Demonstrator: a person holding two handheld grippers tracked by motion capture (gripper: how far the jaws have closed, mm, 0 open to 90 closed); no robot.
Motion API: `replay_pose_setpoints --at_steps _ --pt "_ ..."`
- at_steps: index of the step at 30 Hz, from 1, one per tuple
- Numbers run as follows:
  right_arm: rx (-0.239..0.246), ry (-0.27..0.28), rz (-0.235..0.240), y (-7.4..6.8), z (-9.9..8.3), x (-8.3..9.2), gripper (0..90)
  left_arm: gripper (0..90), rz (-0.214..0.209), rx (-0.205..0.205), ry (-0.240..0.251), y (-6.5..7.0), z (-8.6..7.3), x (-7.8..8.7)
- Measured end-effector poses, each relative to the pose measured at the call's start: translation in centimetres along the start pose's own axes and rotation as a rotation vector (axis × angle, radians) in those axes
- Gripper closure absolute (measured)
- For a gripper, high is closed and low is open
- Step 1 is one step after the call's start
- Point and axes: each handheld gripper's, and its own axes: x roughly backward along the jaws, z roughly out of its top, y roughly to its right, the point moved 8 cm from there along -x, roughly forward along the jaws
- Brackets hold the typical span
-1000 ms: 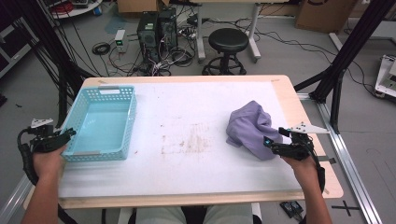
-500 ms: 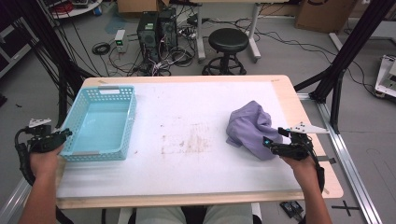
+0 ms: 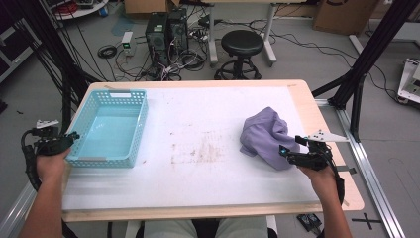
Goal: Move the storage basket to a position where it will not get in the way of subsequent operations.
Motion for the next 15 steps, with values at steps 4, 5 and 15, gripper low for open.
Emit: replay_pose_setpoints --at_steps 4,5,15 --pt "-0.001 0.000 -0.001 0.0 0.0 0.0 21.0 74.9 -0.014 0.009 -0.004 0.0 -0.1 0.0" --pt "0.000 0.001 -0.001 0.0 0.0 0.0 21.0 67.8 -0.016 0.014 0.003 -0.1 0.0 0.1" --pt "0.003 0.006 -0.005 0.1 0.0 0.3 21.0 57.1 -0.070 0.007 0.192 0.9 1.1 3.3"
